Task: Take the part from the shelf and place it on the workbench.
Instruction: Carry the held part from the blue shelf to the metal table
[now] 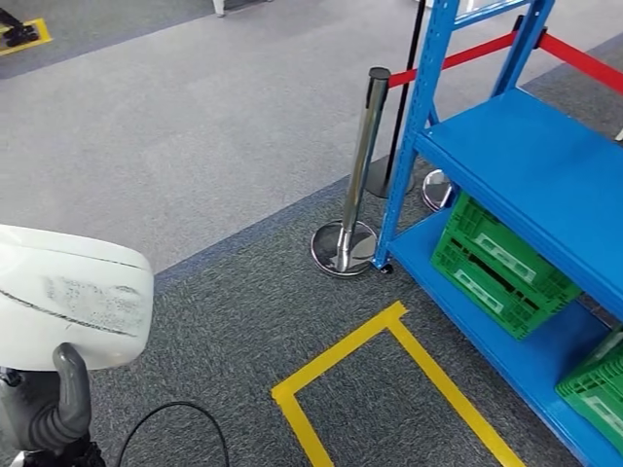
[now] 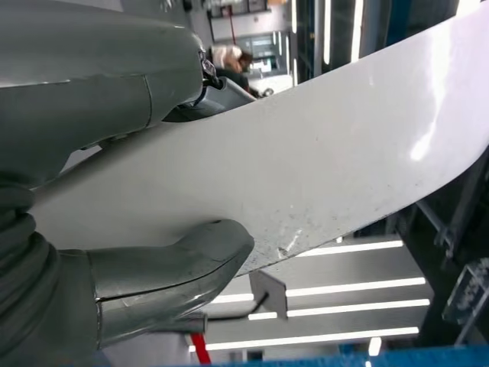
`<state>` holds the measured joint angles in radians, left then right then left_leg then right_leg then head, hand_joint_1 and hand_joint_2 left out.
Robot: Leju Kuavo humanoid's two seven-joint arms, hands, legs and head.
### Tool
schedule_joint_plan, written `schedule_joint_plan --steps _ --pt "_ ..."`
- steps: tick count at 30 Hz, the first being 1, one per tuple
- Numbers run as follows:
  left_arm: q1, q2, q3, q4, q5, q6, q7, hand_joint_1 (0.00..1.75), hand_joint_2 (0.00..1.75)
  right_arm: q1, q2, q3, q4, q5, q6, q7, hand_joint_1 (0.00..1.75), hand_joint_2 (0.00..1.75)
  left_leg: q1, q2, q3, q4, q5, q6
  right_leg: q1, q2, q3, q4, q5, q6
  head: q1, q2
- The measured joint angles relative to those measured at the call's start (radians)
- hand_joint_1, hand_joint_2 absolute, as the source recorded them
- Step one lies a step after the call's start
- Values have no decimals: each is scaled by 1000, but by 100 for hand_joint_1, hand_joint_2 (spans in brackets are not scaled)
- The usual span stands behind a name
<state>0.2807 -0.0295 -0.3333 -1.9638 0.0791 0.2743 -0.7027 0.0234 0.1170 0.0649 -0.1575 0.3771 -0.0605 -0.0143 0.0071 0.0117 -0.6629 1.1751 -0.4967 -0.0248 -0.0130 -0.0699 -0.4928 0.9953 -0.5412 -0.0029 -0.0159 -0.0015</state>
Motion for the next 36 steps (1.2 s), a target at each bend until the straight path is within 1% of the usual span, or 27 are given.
schedule_joint_plan --steps 2,3,4,5,6,8,10,11,12,13,14,15,16,17,19,21,22,23,25,26,27,28,29,30,32,34,36 --pt "-1 0 2 0 -3 3 1 175 175 0 0 -2 0 4 2 -1 0 0 -8 43 63 -118 35 10 5 -21 3 0 -9 10 1 0" --pt "-1 0 3 0 -3 3 1 175 175 -1 0 -2 0 6 2 -1 0 0 -13 56 77 -145 36 16 8 -30 4 0 -13 16 2 0" --pt "0 0 6 0 -1 3 1 175 175 -1 0 -3 0 8 2 -2 0 0 -17 57 79 -151 30 23 10 -39 5 -2 -17 21 2 0" --pt "2 1 9 0 1 3 2 175 175 -3 0 -2 0 11 2 -3 0 0 -16 46 79 -154 30 30 11 -50 13 -5 -19 25 3 0" --pt "4 1 14 0 4 3 2 175 175 -5 0 -2 0 14 2 -4 0 0 -15 35 80 -158 31 36 10 -49 18 -4 -23 30 4 0" --pt "7 1 22 0 9 4 1 175 175 -8 0 -1 -1 19 4 -6 0 0 -10 14 83 -166 37 48 7 -6 6 37 -56 37 8 0" --pt "11 0 27 0 12 5 1 175 175 -9 0 0 -1 22 7 -7 0 0 -10 -8 83 -168 38 56 6 51 -56 158 -117 38 14 0" --pt "14 1 30 0 14 6 1 175 175 -10 0 0 -1 23 8 -8 0 0 -11 -20 83 -167 38 59 6 62 -93 227 -141 38 16 0" --pt "18 1 33 0 14 6 1 175 175 -11 -1 0 -1 23 9 -8 0 0 -12 -34 84 -167 37 59 7 67 -122 273 -147 38 16 0" --pt "21 1 37 0 14 7 1 175 175 -13 -1 0 -1 24 10 -7 0 0 -13 -49 85 -166 37 60 8 70 -135 286 -134 37 16 0" --pt "24 1 41 0 14 7 2 175 175 -14 -1 0 -1 25 12 -6 0 0 -13 -64 87 -165 36 60 8 73 -128 255 -100 36 17 0" --pt "26 1 44 0 14 7 2 175 175 -15 -1 0 -1 26 15 -5 0 0 -13 -81 89 -163 34 59 7 84 -107 192 -54 34 17 0" --pt "27 2 47 0 15 7 2 175 175 -16 -1 1 -1 27 18 -3 0 0 -13 -95 89 -160 33 56 5 109 -83 126 -19 33 16 0" --pt "28 2 49 0 15 7 3 175 175 -15 -1 2 0 28 21 -2 0 0 -14 -110 86 -155 31 53 1 132 -61 69 3 31 16 0" --pt "29 2 53 0 16 5 6 175 175 -14 -1 5 1 31 26 -1 0 0 -13 -135 76 -150 33 43 -1 158 -42 25 9 29 15 0" --pt "31 2 58 0 15 4 7 175 175 -15 0 8 1 36 29 -1 0 0 -9 -155 69 -149 37 33 -1 139 -35 20 12 21 15 0" --pt "32 3 62 0 15 3 8 175 175 -16 0 9 1 37 29 -1 0 0 -10 -145 65 -143 32 28 -1 127 -30 16 14 16 14 0" --pt "32 3 64 0 14 3 8 175 175 -17 0 10 0 39 29 -1 0 0 -11 -120 56 -121 19 23 -2 113 -26 12 16 10 12 0" --pt "32 3 68 0 13 3 9 175 175 -15 0 10 0 40 29 0 0 0 -12 -53 9 -18 -38 13 -1 83 -20 7 15 1 7 0" --pt "31 3 68 0 13 3 9 175 175 -13 -1 10 0 40 29 1 0 0 -9 -34 -23 51 -69 8 1 67 -19 7 13 -1 5 0" --pt "32 3 69 0 13 3 10 175 175 -12 -2 10 0 40 29 1 0 0 -5 -26 -51 109 -88 4 2 51 -18 7 11 -3 5 0" --pt "33 3 69 0 13 3 10 175 175 -11 -3 10 0 40 29 2 0 0 -1 -23 -64 137 -90 2 3 36 -16 7 8 -3 5 0" --pt "33 3 70 0 13 3 11 175 175 -11 -4 10 0 40 29 2 0 0 2 -20 -57 123 -72 0 3 22 -13 7 6 -2 5 0" --pt "34 3 71 0 13 3 11 175 175 -11 -5 10 0 40 29 3 0 0 4 -12 -32 73 -39 -1 3 9 -9 7 2 0 5 0" --pt "33 3 72 0 13 3 13 175 175 -11 -6 10 0 40 29 3 0 0 0 31 40 -67 17 3 6 -13 -1 8 -8 9 5 0" --pt "32 3 73 0 12 3 15 175 175 -11 -8 12 0 41 31 4 0 0 -7 59 75 -137 28 15 11 -32 3 7 -18 21 5 0" --pt "33 3 75 0 12 3 17 175 175 -14 -8 15 0 43 32 5 0 0 -11 40 76 -142 23 29 13 -53 14 1 -25 31 5 0"
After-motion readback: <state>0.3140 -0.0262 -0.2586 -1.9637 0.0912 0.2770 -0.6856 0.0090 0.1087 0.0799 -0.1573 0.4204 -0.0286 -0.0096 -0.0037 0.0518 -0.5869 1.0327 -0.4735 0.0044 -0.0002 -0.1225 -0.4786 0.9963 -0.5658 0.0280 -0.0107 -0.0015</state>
